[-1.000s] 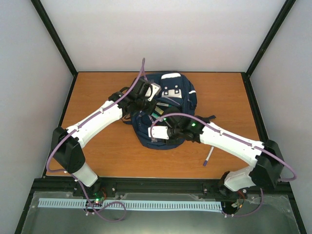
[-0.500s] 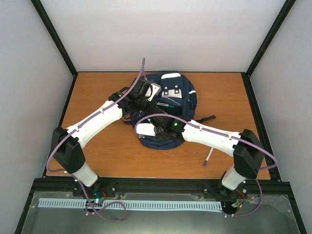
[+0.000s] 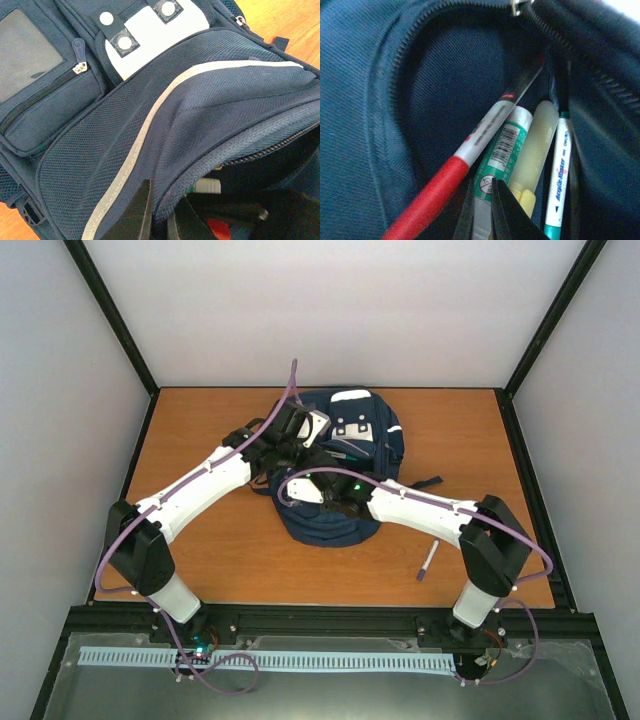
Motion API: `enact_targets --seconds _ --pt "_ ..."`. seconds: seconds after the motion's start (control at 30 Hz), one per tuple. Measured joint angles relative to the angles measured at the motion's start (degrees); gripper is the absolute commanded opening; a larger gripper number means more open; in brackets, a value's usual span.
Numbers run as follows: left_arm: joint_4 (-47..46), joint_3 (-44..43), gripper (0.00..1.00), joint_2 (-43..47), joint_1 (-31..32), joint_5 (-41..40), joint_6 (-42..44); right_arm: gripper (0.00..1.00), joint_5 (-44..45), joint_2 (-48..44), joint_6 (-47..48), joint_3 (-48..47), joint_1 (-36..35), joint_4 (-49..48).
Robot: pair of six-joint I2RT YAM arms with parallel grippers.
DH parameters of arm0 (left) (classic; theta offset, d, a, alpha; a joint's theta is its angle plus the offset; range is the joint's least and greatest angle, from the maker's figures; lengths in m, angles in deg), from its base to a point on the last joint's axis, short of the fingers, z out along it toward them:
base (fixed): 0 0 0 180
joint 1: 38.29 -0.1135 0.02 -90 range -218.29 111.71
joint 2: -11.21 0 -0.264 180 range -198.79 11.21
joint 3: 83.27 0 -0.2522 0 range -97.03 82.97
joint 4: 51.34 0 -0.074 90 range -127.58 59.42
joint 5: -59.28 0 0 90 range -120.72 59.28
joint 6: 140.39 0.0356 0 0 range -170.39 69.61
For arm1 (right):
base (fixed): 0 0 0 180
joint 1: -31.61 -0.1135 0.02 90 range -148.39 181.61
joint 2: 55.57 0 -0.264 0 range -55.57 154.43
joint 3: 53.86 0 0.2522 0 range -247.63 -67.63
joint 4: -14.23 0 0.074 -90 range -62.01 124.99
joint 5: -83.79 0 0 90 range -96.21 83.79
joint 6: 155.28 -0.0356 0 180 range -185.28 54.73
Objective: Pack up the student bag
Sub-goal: Place the stationery in the student bag.
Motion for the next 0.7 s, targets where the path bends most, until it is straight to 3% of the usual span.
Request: enact_targets --seconds 0.7 --pt "0.4 -0.1 0.01 0.6 0.0 0.5 -0.2 0.13 -4.3 0.7 -3.7 -5.6 -0.9 6.6"
